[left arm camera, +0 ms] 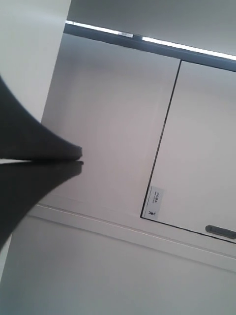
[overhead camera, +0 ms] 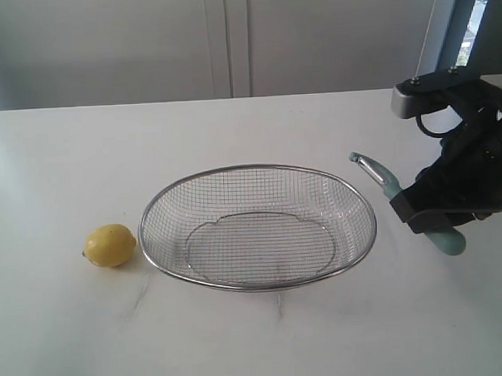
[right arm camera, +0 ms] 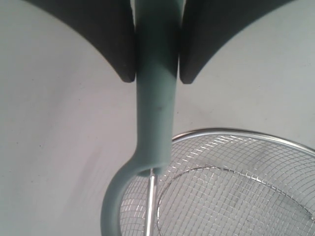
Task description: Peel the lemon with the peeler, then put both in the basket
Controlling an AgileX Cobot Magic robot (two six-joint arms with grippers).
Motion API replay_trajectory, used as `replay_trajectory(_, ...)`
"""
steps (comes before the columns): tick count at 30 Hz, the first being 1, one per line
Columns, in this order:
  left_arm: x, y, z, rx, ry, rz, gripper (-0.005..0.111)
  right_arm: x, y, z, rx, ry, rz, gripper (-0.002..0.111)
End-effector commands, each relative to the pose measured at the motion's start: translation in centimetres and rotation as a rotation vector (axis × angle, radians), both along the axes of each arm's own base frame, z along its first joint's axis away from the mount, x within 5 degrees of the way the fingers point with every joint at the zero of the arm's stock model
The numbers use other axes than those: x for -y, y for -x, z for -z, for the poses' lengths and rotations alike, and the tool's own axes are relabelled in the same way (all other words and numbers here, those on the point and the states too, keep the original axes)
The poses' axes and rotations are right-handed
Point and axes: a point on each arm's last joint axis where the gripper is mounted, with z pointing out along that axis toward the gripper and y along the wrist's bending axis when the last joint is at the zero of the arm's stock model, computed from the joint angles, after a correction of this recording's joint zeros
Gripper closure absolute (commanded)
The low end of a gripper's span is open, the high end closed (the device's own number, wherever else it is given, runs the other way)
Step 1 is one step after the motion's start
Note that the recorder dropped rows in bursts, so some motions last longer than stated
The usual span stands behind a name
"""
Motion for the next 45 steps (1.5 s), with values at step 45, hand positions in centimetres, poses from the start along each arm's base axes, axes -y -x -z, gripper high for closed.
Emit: replay_trajectory(45, -0.2, -18.5, -11.9, -0.776, -0.677, -0.044, 0.107, 0.2, 0.0, -0.2, 0.014, -0.006, 0.012, 0.108)
